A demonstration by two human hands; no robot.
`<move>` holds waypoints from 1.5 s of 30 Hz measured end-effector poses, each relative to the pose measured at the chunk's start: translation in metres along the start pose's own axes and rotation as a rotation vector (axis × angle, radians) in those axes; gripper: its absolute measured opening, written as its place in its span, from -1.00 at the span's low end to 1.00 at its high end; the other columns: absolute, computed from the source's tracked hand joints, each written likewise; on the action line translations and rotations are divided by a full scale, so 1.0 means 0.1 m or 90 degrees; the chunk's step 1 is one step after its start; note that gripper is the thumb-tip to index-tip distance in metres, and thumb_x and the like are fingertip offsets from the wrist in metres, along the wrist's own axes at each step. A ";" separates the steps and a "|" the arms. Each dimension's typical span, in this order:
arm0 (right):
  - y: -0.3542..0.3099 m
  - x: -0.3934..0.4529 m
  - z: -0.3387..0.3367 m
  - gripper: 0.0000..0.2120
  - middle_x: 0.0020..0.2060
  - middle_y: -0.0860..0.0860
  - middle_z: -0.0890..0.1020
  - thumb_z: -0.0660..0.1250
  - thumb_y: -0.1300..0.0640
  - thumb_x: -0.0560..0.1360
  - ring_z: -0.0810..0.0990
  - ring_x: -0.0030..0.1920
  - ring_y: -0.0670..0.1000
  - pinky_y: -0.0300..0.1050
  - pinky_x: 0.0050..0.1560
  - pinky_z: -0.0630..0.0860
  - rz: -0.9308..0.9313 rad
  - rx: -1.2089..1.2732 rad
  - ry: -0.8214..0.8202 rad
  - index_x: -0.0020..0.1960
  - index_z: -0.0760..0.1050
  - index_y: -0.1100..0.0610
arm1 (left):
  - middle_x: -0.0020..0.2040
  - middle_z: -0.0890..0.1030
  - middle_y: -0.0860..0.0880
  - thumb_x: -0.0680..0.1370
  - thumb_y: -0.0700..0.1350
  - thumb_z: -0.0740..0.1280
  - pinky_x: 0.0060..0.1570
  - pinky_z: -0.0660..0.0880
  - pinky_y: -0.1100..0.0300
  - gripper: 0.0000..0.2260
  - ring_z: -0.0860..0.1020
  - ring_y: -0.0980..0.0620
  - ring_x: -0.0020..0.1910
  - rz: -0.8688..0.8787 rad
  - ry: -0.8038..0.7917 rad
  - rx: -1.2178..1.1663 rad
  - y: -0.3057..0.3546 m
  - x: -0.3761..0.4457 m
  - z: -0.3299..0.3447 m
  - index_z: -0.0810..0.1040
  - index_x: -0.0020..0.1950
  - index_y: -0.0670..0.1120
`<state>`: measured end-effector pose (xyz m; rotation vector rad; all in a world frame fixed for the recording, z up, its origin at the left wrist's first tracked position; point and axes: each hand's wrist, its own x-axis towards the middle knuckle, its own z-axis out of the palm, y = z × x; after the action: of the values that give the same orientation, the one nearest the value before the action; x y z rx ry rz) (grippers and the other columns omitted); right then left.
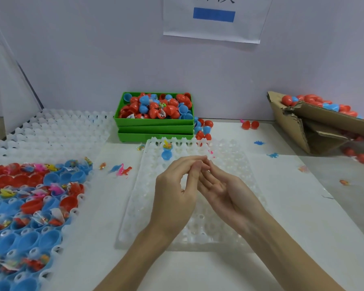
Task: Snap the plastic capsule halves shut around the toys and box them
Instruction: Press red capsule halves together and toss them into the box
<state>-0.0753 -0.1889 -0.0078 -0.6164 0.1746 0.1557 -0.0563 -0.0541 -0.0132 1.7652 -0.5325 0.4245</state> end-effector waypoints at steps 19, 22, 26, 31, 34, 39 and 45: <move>-0.03 0.02 0.03 -0.81 -0.07 0.23 0.73 0.44 0.20 0.46 0.76 -0.03 0.18 -0.03 -0.08 0.70 -0.128 -0.190 0.042 0.02 0.69 0.28 | -0.02 0.72 0.16 0.73 -0.09 0.23 0.02 0.63 0.17 -0.75 0.68 0.16 -0.01 -0.160 0.076 -0.012 -0.12 0.21 -0.33 0.71 0.06 -0.02; 0.02 -0.04 0.05 -0.81 -0.15 0.19 0.70 0.30 0.31 0.63 0.72 -0.11 0.18 -0.05 -0.02 0.70 -0.297 -0.520 0.014 0.00 0.68 0.15 | 0.09 0.67 0.12 0.73 -0.12 0.24 0.05 0.52 0.24 -0.81 0.58 0.16 0.07 -0.140 0.050 0.187 -0.20 0.24 -0.49 0.65 0.19 -0.02; 0.14 -0.10 0.26 -0.75 -0.17 -0.03 0.70 0.26 0.33 0.64 0.70 -0.16 0.03 -0.16 -0.11 0.64 -0.436 -0.867 -0.098 0.03 0.62 0.04 | 0.30 0.54 0.01 0.74 -0.07 0.16 0.28 0.35 0.16 -0.73 0.43 0.02 0.31 -0.107 -0.114 0.439 -0.34 0.21 -0.50 0.52 0.39 -0.07; 0.14 0.08 0.45 -0.80 -0.01 -0.25 0.64 0.31 0.20 0.64 0.61 0.00 -0.20 -0.41 -0.02 0.50 -0.443 -1.154 -0.123 0.08 0.55 -0.12 | 0.52 0.37 -0.10 0.71 -0.06 0.21 0.45 0.24 0.07 -0.67 0.28 -0.10 0.52 -0.139 -0.144 0.492 -0.42 0.22 -0.51 0.49 0.45 -0.10; -0.05 0.32 0.36 -0.74 0.27 -0.16 0.57 0.22 0.16 0.69 0.55 0.17 -0.20 -0.37 0.21 0.44 -0.400 -1.269 -0.001 0.32 0.50 -0.10 | 0.56 0.35 -0.03 0.74 0.01 0.19 0.46 0.25 0.07 -0.64 0.28 -0.03 0.53 -0.137 -0.096 0.462 -0.47 0.28 -0.61 0.45 0.51 -0.05; -0.18 0.56 0.09 -0.51 0.61 -0.18 0.24 0.09 0.22 0.74 0.23 0.60 -0.06 -0.18 0.56 0.16 -0.263 -1.361 -0.021 0.61 0.25 -0.14 | 0.69 0.15 0.11 0.78 0.06 0.01 0.55 0.01 0.20 -0.55 0.09 0.16 0.64 -0.058 -0.234 0.467 -0.54 0.27 -0.50 0.21 0.68 0.04; -0.14 0.88 0.09 -0.55 0.31 -0.05 0.55 0.22 0.23 0.71 0.47 0.26 0.03 -0.14 0.27 0.47 -0.387 -1.414 -0.069 0.51 0.42 -0.15 | 0.64 0.27 0.13 0.78 -0.03 0.00 0.50 0.03 0.23 -0.58 0.17 0.18 0.61 -0.016 -0.247 0.496 -0.60 0.27 -0.50 0.25 0.65 0.02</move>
<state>0.0146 -0.1865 -0.0108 -2.8119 -0.4222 -0.3141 -0.0012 0.0031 -0.0341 2.6331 -0.6674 0.2840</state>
